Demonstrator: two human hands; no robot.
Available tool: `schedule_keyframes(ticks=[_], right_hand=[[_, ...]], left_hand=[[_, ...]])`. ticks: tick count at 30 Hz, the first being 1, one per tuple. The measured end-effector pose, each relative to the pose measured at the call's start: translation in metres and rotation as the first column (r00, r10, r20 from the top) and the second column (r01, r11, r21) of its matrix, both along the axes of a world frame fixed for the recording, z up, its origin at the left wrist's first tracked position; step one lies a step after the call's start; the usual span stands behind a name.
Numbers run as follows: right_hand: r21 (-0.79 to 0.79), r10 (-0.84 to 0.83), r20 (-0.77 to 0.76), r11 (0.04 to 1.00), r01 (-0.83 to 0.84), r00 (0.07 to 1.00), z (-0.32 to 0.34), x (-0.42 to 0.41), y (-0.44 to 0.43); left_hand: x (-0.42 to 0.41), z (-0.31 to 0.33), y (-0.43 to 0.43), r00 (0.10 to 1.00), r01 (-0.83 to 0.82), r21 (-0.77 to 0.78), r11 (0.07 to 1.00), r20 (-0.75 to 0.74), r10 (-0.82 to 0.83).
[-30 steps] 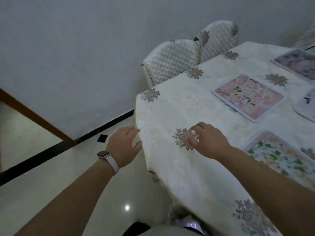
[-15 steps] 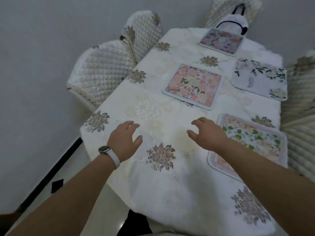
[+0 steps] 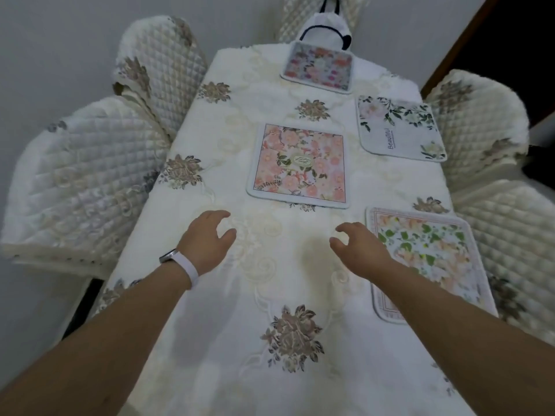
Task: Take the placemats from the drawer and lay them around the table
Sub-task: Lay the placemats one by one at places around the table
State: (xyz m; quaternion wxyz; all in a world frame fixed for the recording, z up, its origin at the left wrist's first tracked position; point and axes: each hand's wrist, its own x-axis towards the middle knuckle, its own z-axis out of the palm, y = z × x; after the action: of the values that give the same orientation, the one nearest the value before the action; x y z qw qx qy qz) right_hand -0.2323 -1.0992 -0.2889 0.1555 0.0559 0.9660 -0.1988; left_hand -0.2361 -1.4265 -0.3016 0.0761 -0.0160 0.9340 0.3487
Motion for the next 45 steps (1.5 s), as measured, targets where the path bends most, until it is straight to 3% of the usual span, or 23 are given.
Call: schedule_keyframes(ticks=[4, 8, 12, 17, 22, 26, 33, 45], right_hand=[[-0.069, -0.117, 0.027, 0.991, 0.118, 0.993, -0.012, -0.032, 0.011], [-0.191, -0.277, 0.084, 0.938, 0.288, 0.957, -0.027, -0.069, 0.021], [-0.289, -0.462, 0.153, 0.824, 0.487, 0.873, -0.043, -0.105, 0.03], [-0.406, -0.537, 0.232, 0.704, 0.582, 0.811, -0.061, -0.143, 0.041], [-0.466, -0.551, 0.241, 0.656, 0.593, 0.799, -0.066, -0.171, 0.051], [-0.476, -0.556, 0.278, 0.628, 0.615, 0.783, -0.07, -0.182, 0.06], [-0.496, -0.48, 0.291, 0.664, 0.559, 0.828, -0.074, -0.177, 0.053], [-0.531, -0.403, 0.138, 0.741, 0.411, 0.905, -0.048, -0.107, 0.049]], left_hand=[[-0.045, -0.013, 0.014, 0.991, -0.071, 0.137, 0.988, 0.126, 0.054], [-0.089, -0.024, 0.031, 0.947, -0.272, 0.297, 0.915, 0.25, 0.201], [-0.134, -0.038, 0.036, 0.905, -0.386, 0.314, 0.867, 0.308, 0.292], [-0.181, -0.054, 0.037, 0.866, -0.419, 0.304, 0.855, 0.418, 0.276], [-0.215, -0.066, 0.047, 0.846, -0.48, 0.369, 0.796, 0.434, 0.309], [-0.228, -0.072, 0.053, 0.831, -0.522, 0.325, 0.788, 0.402, 0.384], [-0.207, -0.079, 0.07, 0.899, -0.416, 0.242, 0.877, 0.254, 0.356], [-0.106, -0.062, 0.058, 0.883, -0.468, 0.417, 0.779, 0.23, 0.408]])
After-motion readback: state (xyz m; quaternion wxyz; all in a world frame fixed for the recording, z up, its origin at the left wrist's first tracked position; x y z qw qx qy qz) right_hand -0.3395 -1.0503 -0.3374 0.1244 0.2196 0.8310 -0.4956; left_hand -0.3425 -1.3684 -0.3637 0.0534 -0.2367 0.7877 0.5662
